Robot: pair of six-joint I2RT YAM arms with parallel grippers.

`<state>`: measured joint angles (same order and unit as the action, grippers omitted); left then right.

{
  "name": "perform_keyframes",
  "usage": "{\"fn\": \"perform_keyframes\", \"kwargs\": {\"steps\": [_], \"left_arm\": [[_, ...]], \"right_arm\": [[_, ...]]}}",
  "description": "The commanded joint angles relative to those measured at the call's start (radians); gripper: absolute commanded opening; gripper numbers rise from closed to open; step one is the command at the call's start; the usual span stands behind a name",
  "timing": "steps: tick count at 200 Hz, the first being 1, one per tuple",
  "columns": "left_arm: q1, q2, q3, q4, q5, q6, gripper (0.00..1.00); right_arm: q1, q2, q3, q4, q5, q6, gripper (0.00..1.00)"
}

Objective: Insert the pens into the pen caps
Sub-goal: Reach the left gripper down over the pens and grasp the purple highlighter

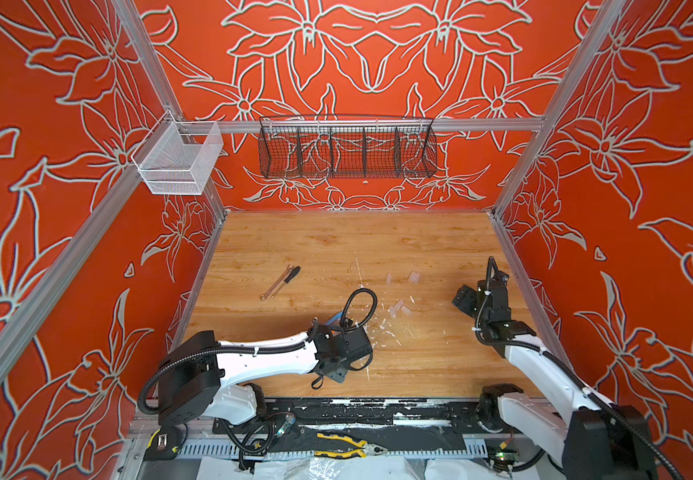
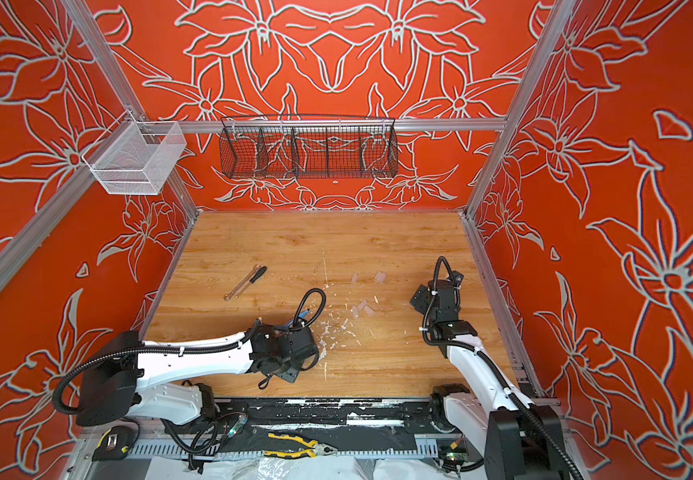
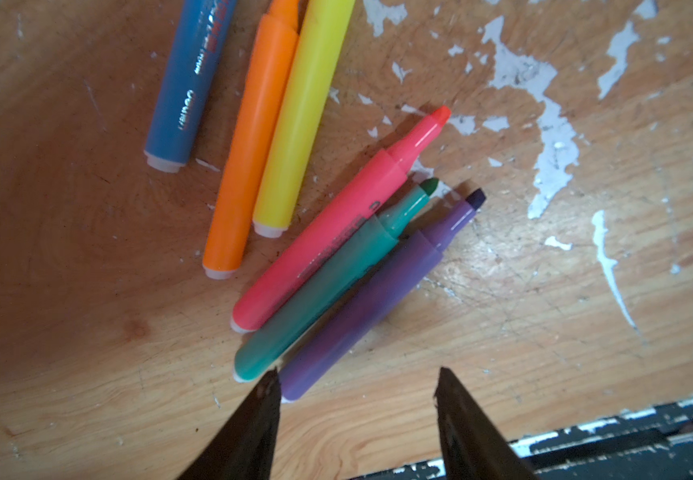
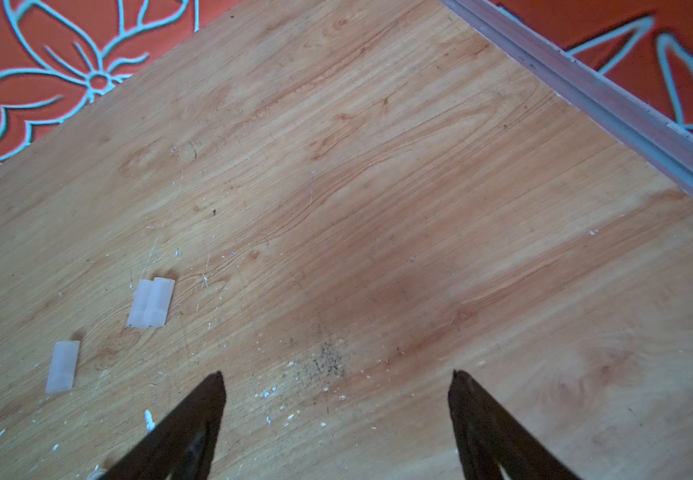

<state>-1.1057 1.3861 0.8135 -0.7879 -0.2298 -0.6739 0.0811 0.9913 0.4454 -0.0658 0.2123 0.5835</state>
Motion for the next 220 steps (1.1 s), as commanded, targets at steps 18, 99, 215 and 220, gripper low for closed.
{"fn": "perform_keyframes", "kwargs": {"steps": [18,99,215,220], "left_arm": [[-0.005,0.04,-0.004,-0.005,0.005,-0.019,0.57],[0.009,0.214,0.04,-0.024,0.024,-0.028,0.46],[0.009,0.297,0.083,-0.061,0.064,-0.018,0.2],[0.009,0.287,0.078,-0.056,0.064,-0.018,0.2]], "right_arm": [[0.007,-0.005,0.003,0.008,0.003,0.0,0.86],[0.011,-0.003,0.004,0.004,0.007,0.003,0.86],[0.02,0.006,0.01,0.0,0.016,0.003,0.85],[0.02,0.007,0.012,0.0,0.017,0.002,0.85]]}}
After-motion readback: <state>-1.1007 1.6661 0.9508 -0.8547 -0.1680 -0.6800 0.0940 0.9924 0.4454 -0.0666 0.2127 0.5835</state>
